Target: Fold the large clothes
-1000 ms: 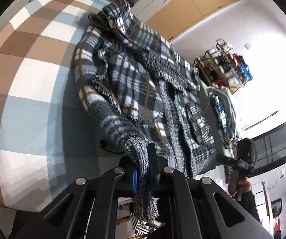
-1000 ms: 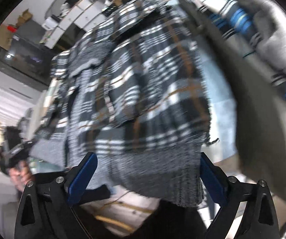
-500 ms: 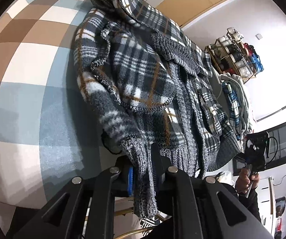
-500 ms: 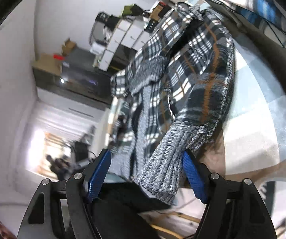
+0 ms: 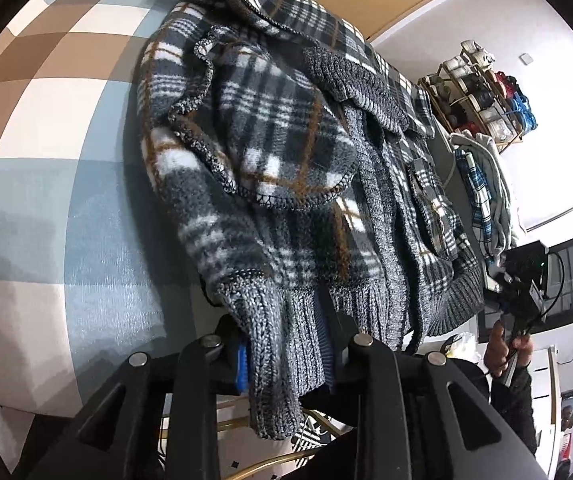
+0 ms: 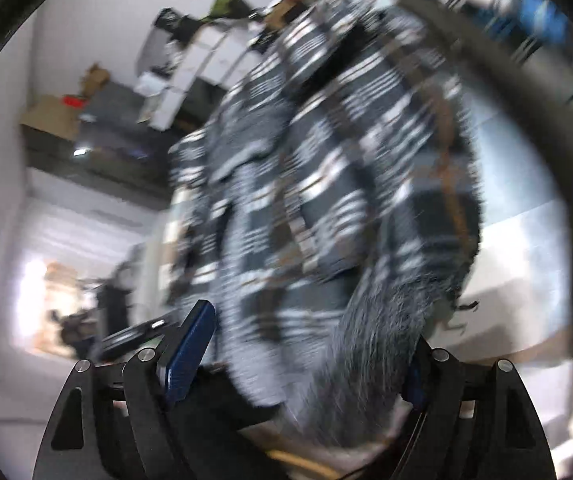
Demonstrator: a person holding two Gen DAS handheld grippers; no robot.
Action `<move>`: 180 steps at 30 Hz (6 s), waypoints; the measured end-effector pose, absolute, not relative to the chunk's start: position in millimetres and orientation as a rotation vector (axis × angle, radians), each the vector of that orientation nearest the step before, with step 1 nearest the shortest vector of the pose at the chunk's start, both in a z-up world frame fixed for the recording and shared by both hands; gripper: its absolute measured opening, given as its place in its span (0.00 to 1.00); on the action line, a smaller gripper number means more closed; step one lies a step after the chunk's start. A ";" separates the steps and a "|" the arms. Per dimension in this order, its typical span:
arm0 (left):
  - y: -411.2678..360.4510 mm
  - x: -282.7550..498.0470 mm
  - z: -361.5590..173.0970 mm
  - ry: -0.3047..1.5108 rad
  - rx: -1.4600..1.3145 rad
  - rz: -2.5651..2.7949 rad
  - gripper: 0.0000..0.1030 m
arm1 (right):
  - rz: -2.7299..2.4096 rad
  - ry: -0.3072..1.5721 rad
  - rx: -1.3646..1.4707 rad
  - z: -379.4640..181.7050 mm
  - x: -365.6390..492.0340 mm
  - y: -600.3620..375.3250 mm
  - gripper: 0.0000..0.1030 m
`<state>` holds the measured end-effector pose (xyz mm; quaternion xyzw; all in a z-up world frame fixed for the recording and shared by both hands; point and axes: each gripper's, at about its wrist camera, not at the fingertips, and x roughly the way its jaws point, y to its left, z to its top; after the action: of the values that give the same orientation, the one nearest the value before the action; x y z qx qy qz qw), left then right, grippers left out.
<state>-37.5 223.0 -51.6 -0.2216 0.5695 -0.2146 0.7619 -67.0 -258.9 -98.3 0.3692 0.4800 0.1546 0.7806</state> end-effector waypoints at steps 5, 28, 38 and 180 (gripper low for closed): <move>223.5 -38.8 -52.0 1.237 -0.483 -0.461 0.21 | 0.268 1.047 0.745 -98.8 -64.1 -265.8 0.23; 229.4 -74.2 -32.5 1.290 -0.407 -0.507 0.03 | 0.227 0.992 0.592 -81.4 -111.7 -264.3 0.08; 230.7 -61.9 -37.3 1.330 -0.406 -0.546 0.04 | 0.312 1.104 0.662 -101.4 -95.6 -281.3 0.09; 185.6 123.0 57.4 0.922 -0.005 -0.383 0.75 | 0.073 0.877 0.094 12.5 177.4 -251.8 0.82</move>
<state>123.0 185.6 57.4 -0.0025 0.4421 -0.1835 0.8780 177.4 -251.8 12.5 0.0455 0.4244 0.0352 0.9036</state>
